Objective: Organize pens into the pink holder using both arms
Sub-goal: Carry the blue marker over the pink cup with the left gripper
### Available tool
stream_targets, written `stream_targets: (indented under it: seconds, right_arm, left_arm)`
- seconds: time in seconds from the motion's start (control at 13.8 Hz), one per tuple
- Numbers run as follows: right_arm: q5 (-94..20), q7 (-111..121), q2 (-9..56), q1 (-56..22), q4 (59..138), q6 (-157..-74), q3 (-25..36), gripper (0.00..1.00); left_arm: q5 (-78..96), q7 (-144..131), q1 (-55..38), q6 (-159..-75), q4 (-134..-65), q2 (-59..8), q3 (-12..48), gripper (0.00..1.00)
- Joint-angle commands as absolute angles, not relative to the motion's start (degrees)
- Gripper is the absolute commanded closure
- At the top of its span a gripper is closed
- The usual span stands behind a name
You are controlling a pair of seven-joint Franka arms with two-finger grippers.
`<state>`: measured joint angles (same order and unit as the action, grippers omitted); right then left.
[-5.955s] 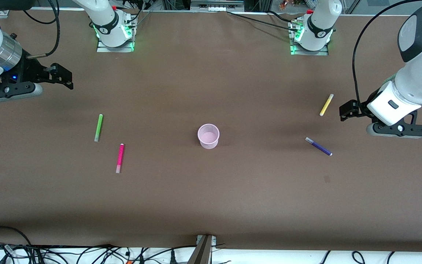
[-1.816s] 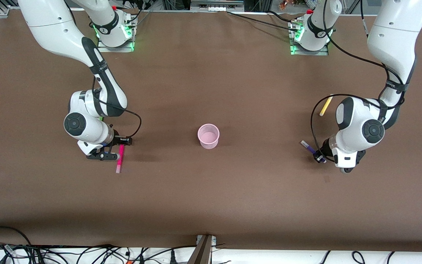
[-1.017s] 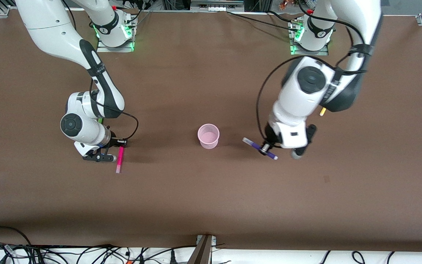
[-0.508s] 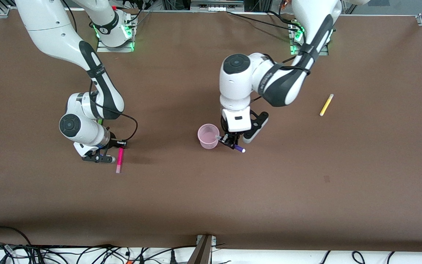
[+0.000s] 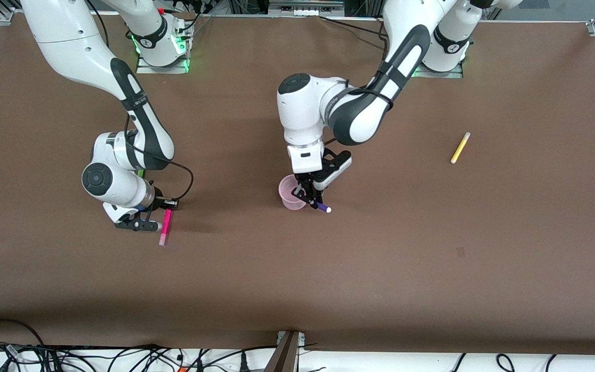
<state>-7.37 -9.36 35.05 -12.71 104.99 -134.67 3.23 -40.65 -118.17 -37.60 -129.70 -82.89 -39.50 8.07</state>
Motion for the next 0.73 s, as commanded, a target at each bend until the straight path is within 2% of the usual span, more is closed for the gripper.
stream_targets:
  seconds: [0.0, 0.22, 0.36, 0.58, 0.65]
  right_arm:
    - [-10.2, -11.0, 35.7, -12.6, 99.2, -126.5, 2.8, 1.0]
    - [-14.7, -12.5, 35.6, -12.8, 93.8, -116.3, 2.8, 1.0]
    - [-17.5, -16.0, 35.4, -13.0, 89.8, -108.8, 2.8, 1.0]
    - [-20.8, -23.2, 35.4, -13.2, 83.2, -98.5, 2.7, 1.0]
    - [-21.5, -25.3, 35.4, -13.2, 81.4, -95.6, 2.7, 1.0]
  left_arm:
    - [-42.5, -119.7, -41.9, -128.1, -80.6, -40.8, 4.9, 1.0]
    - [-42.5, -120.9, -47.1, -126.1, -80.6, -42.3, 0.4, 1.0]
    - [-42.5, -121.0, -47.5, -126.1, -80.5, -42.3, -0.2, 0.98]
    - [-42.3, -121.0, -47.5, -126.1, -79.2, -42.3, -0.3, 0.69]
    - [-42.3, -121.3, -47.5, -126.1, -79.2, -42.3, -0.3, 0.67]
